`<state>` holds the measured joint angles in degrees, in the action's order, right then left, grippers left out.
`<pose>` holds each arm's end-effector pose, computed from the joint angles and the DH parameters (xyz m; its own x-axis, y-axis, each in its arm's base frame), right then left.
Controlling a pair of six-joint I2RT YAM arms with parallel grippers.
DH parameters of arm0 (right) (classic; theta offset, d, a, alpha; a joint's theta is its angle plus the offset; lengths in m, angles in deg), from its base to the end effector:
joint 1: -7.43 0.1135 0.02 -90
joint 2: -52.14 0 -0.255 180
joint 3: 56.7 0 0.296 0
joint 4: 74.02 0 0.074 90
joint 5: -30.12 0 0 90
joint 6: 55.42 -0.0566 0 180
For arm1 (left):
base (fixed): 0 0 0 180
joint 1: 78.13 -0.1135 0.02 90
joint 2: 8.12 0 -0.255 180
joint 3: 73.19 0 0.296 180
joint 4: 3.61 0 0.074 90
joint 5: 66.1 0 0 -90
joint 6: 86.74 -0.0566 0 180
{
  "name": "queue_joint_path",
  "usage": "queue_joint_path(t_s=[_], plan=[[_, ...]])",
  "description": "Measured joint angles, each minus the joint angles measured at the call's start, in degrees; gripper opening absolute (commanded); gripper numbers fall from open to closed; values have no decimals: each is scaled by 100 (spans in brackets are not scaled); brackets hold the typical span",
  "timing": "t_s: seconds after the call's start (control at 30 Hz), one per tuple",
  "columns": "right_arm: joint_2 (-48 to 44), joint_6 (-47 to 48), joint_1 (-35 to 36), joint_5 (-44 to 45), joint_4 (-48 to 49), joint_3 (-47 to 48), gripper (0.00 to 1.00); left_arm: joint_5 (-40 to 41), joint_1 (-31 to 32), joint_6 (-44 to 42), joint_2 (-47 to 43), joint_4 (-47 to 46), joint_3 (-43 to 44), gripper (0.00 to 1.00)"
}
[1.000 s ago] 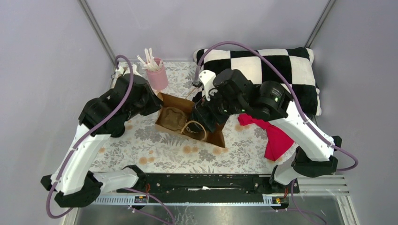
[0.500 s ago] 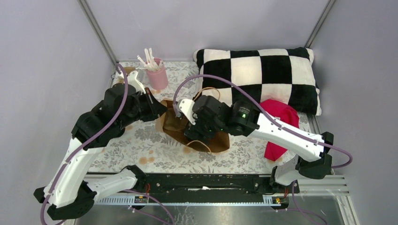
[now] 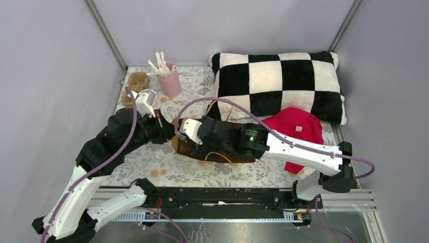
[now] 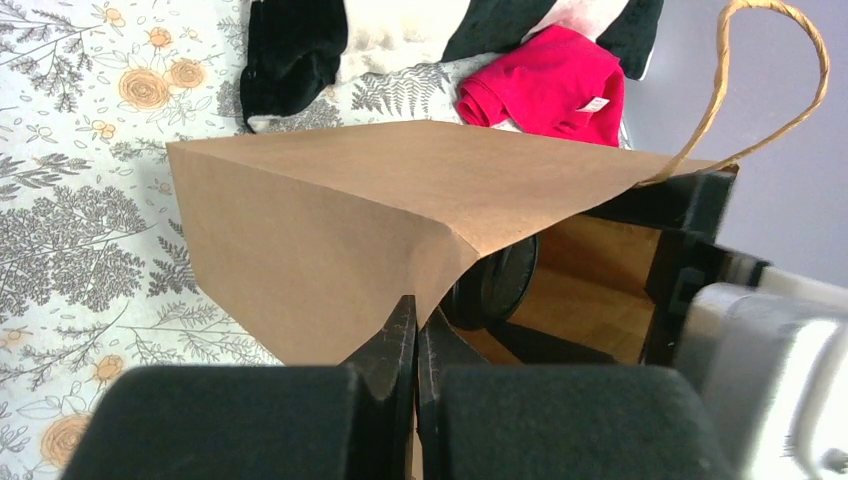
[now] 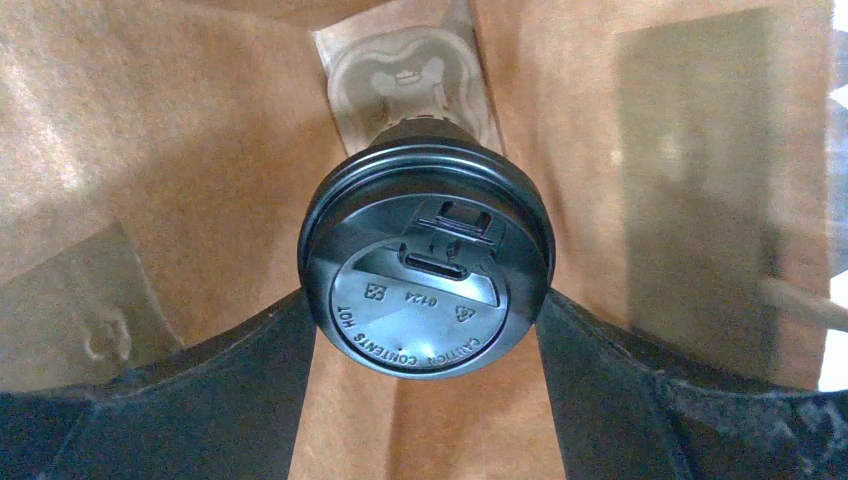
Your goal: Pack the takeout coffee
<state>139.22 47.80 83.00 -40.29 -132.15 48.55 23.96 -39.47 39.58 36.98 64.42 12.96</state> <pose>0.1145 0.3689 0.3787 0.0382 -0.7161 -0.6969 -0.8625 0.3286 -0.3849 0.1403 -0.1122 0.4293 -0.6550 -0.2345 -0.7183 0.2929 0.7975 -0.5274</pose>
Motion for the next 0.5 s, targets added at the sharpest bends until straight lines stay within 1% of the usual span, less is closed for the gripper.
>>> queue_joint_path(t_s=[0.2,0.33,0.5], plan=[[111,216,275,33,90,-391,62,20,0,-44,-487,-518,-686,0],[214,247,455,26,90,-422,62,33,0,-55,-774,-785,-1126,0],[374,245,494,105,87,-417,62,35,0,-205,-1062,-1130,-1591,0]])
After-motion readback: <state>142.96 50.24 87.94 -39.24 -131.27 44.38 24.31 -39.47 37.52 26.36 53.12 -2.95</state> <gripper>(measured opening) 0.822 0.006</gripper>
